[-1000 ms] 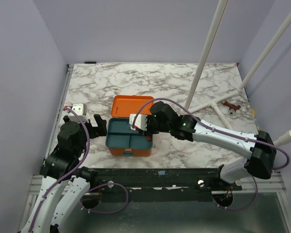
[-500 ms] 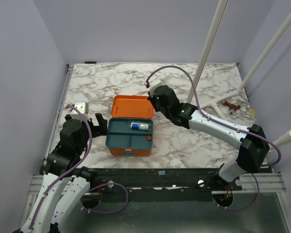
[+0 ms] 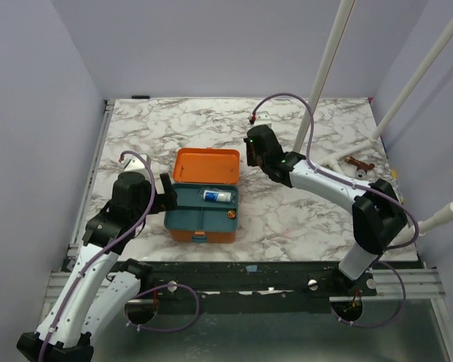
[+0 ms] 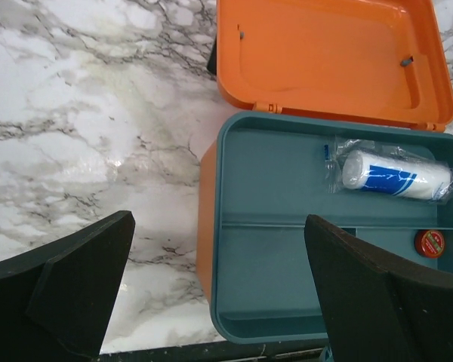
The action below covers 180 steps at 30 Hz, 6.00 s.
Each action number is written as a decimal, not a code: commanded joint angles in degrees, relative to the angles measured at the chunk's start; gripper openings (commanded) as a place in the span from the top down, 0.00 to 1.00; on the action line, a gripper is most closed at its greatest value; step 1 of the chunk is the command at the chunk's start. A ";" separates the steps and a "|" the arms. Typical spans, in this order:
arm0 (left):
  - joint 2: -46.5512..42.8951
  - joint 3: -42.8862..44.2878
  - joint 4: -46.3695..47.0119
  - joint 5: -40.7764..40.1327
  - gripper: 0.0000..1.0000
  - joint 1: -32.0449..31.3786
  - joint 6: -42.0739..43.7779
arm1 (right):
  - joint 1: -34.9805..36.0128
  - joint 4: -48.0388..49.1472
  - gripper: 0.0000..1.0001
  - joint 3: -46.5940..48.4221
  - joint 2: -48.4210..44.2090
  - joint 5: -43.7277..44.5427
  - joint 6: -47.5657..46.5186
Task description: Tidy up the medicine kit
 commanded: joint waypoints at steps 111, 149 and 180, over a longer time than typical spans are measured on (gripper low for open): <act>1.74 -12.55 0.06 15.28 1.00 0.32 -18.23 | -11.97 37.50 0.99 -9.25 15.55 -29.33 -1.91; 8.31 -6.75 -2.27 14.63 1.00 -2.22 -12.49 | -16.10 81.87 0.99 -8.34 29.63 -72.01 20.66; 7.02 -6.00 -1.98 13.34 1.00 -2.40 -13.00 | -16.02 92.53 0.99 -17.19 13.69 -76.59 23.64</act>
